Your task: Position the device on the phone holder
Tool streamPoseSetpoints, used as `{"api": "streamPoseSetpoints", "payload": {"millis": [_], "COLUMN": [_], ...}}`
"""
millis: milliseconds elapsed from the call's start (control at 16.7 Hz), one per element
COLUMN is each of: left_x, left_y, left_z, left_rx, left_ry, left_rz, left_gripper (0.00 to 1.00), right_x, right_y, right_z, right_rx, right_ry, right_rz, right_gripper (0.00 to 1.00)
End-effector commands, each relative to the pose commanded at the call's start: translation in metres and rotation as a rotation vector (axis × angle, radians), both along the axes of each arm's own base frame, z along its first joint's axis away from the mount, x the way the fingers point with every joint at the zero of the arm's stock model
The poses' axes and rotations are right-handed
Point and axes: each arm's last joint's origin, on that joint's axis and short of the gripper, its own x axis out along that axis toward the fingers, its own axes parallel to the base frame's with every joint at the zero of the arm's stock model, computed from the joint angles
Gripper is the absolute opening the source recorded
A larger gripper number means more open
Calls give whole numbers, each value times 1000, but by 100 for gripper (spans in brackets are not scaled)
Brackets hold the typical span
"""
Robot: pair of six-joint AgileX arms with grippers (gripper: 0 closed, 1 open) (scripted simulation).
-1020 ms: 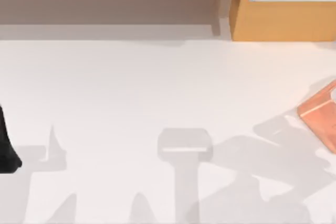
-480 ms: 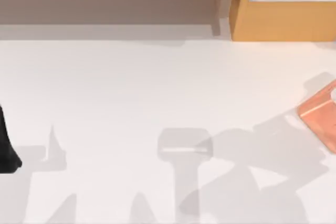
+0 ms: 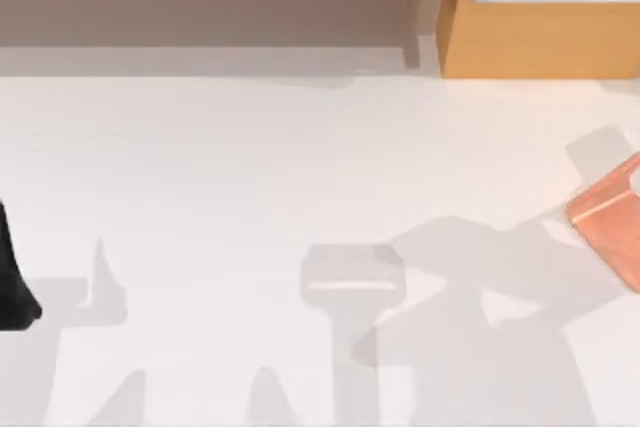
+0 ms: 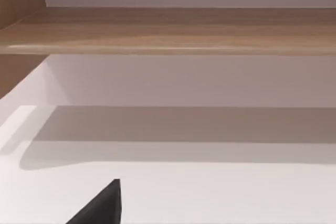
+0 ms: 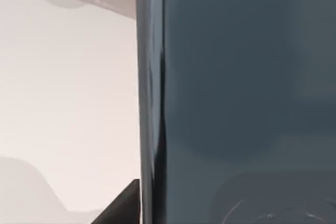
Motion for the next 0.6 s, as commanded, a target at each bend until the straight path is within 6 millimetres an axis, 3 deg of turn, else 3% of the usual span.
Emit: {"api": "streamPoseSetpoints", "payload": {"millis": [240, 600], "left_x": [0, 0], "left_y": [0, 0], "left_z": [0, 0], "left_rx": [0, 0], "left_ry": [0, 0], "left_rz": [0, 0], "left_gripper": [100, 100], "right_x": [0, 0], "right_y": [0, 0], "right_z": [0, 0], "right_rx": [2, 2], "right_ry": [0, 0], "right_rz": [1, 1], "right_gripper": [0, 45]}}
